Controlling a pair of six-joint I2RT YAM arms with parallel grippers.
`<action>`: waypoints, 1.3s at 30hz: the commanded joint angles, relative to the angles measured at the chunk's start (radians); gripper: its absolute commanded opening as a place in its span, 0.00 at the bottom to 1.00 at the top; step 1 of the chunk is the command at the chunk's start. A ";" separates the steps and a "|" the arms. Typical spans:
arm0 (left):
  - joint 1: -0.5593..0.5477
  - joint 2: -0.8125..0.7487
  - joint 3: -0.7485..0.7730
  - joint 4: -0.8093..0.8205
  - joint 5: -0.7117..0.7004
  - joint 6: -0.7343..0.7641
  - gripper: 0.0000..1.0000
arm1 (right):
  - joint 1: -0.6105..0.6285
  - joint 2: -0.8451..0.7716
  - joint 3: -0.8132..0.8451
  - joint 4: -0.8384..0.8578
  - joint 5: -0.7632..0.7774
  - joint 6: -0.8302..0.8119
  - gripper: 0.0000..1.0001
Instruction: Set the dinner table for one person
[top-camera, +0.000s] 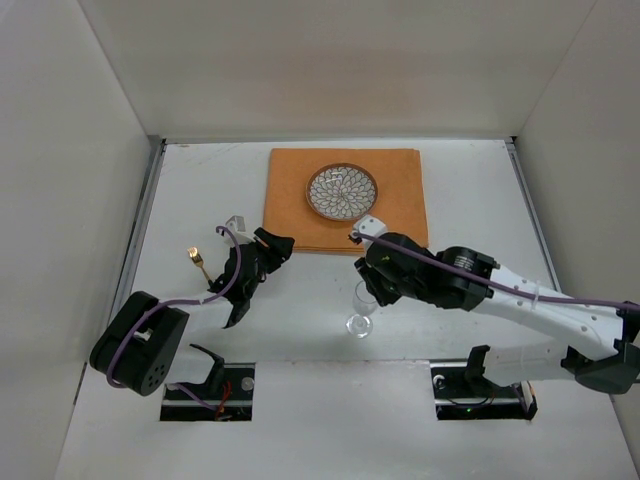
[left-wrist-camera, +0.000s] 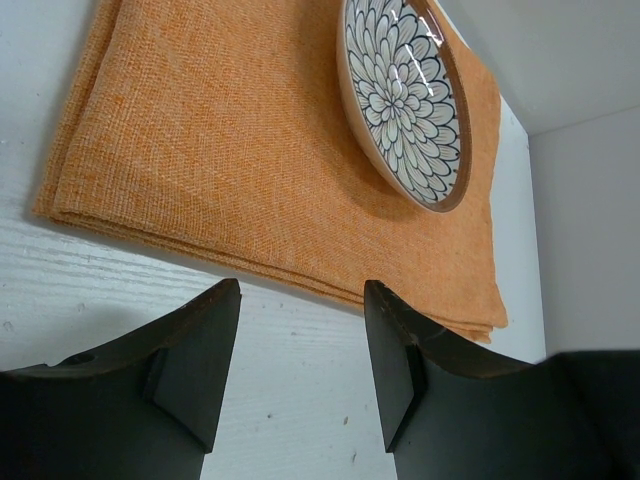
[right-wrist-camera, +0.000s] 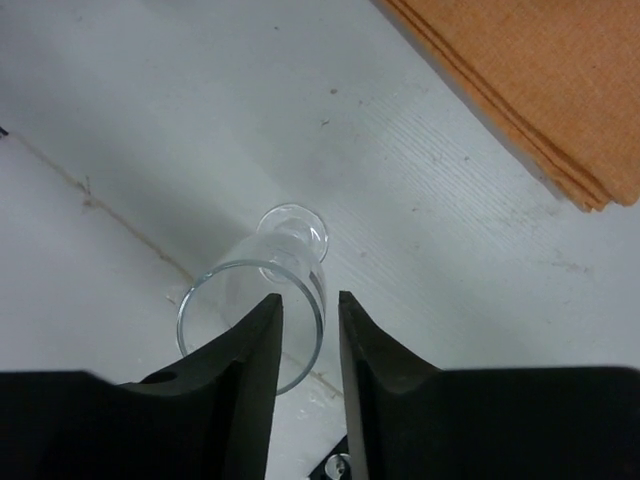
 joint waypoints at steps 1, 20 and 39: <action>-0.007 -0.007 0.002 0.052 -0.010 0.005 0.50 | 0.009 0.030 -0.029 0.010 -0.051 -0.017 0.29; -0.044 -0.011 0.012 0.047 -0.030 0.019 0.50 | -0.422 0.062 0.259 0.385 0.022 -0.166 0.06; -0.053 -0.005 0.012 0.050 -0.036 0.021 0.50 | -0.859 0.818 0.981 0.307 0.070 -0.146 0.04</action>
